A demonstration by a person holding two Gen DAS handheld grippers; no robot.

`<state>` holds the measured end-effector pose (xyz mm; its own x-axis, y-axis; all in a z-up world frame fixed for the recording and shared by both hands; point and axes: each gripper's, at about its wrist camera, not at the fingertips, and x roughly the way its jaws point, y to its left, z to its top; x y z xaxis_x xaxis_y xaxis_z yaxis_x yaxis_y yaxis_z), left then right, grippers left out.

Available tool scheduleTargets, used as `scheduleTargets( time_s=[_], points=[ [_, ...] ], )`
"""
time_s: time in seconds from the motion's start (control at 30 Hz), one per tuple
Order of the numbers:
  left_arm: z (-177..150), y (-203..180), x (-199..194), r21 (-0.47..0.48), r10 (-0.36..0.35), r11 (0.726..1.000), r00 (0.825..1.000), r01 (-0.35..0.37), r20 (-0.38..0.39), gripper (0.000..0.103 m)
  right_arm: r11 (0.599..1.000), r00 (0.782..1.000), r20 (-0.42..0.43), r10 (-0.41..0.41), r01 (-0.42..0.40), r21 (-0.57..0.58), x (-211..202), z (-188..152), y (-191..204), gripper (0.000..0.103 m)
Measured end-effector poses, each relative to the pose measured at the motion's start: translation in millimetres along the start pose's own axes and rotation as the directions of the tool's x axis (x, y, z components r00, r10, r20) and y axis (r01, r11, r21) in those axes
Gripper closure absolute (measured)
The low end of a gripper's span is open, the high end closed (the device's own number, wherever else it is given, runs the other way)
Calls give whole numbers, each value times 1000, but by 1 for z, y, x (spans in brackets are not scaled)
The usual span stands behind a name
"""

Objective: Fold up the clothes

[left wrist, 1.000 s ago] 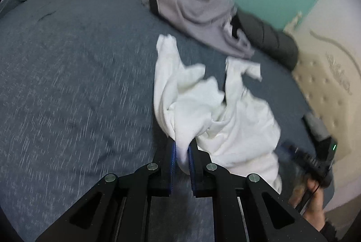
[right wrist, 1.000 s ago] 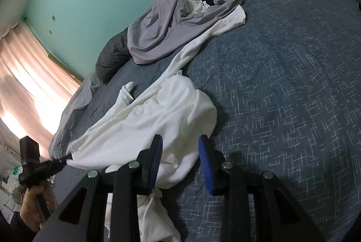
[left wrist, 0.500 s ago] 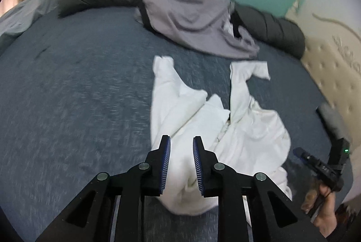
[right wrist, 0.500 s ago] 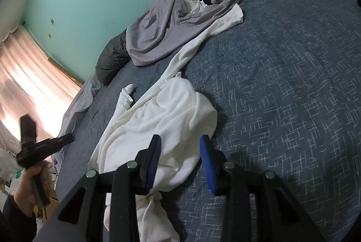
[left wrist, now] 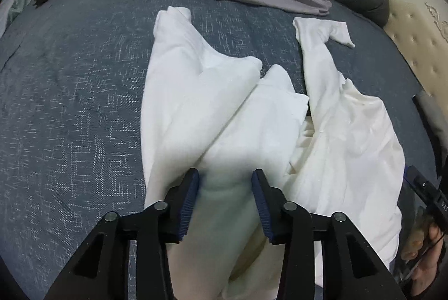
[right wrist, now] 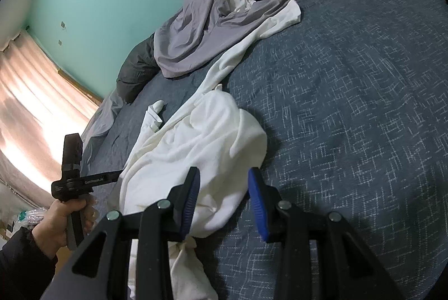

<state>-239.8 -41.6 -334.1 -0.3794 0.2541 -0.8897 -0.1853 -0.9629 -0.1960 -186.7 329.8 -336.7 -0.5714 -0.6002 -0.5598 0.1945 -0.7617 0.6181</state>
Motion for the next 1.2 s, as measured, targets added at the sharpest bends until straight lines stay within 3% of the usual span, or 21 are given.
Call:
scheduleTargets(
  time_s=[0.03, 0.13, 0.33, 0.47, 0.87, 1.0, 1.07, 1.2],
  points=[
    [0, 2, -2, -1, 0, 1000, 1000, 0, 5, 81, 1000, 1000, 0, 0, 0, 0, 0, 0, 0, 67],
    [-1, 8, -11, -5, 1, 1000, 1000, -1, 22, 91, 1000, 1000, -2, 1, -1, 2, 0, -1, 0, 67],
    [-5, 35, -64, -65, 25, 998, 987, -14, 161, 92, 1000, 1000, -1, 4, -4, 5, 0, -1, 0, 67],
    [-18, 80, -106, -183, 91, 982, 968, -47, 236, 92, 1000, 1000, -1, 7, -7, 4, 1, -1, 0, 67],
    [-45, 120, -126, -293, 145, 952, 972, -87, 183, 90, 1000, 1000, 0, 16, -16, 12, 0, 0, 1, 67],
    [-34, 99, -139, -245, 165, 963, 964, -112, 210, 90, 999, 1000, 11, 18, -18, 28, -3, 2, -3, 67],
    [-25, 78, -140, -198, 131, 976, 969, -90, 208, 89, 999, 1000, 17, 17, -17, 37, -5, 4, -5, 67],
    [-8, 32, -122, -108, -22, 993, 989, 38, 149, 83, 998, 1000, 29, 7, -9, 58, -8, 6, -11, 67]
  ],
)
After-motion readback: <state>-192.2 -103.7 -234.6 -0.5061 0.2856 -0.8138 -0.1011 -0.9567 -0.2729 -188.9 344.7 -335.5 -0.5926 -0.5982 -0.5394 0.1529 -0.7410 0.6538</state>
